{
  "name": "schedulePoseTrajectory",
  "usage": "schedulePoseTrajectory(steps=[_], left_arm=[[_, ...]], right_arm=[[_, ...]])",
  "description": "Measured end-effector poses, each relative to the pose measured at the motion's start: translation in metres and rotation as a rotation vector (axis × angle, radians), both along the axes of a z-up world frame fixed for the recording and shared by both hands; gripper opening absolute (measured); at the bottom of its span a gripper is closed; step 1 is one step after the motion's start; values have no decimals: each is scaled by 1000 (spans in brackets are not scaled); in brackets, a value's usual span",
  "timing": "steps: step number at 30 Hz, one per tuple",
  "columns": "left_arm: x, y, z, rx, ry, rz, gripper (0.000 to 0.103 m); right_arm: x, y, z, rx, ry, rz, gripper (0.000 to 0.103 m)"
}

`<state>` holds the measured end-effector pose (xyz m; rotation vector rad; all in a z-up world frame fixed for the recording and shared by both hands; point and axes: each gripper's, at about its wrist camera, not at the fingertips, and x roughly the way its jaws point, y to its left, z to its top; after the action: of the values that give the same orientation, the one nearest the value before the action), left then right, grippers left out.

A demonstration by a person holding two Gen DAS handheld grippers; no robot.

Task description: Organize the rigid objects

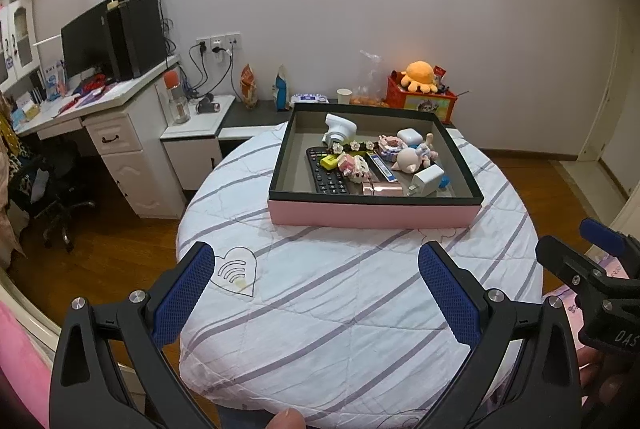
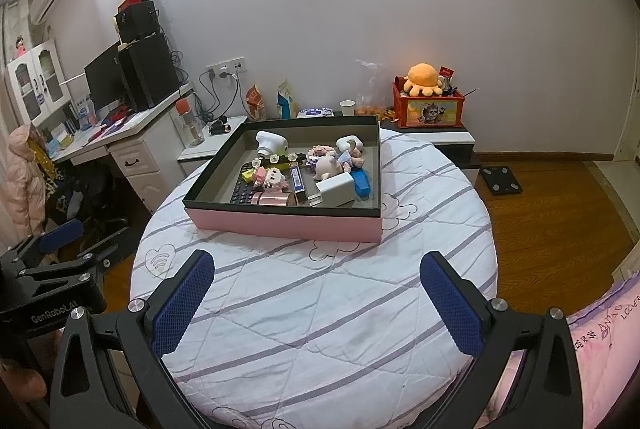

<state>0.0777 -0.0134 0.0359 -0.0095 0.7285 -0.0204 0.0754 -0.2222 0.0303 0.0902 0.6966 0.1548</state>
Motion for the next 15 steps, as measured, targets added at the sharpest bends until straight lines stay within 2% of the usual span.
schedulePoseTrajectory(steps=[15], left_arm=[[4, 1, 1, -1, -4, 21, 103]], right_arm=[[7, 1, 0, 6, 0, -2, 103]])
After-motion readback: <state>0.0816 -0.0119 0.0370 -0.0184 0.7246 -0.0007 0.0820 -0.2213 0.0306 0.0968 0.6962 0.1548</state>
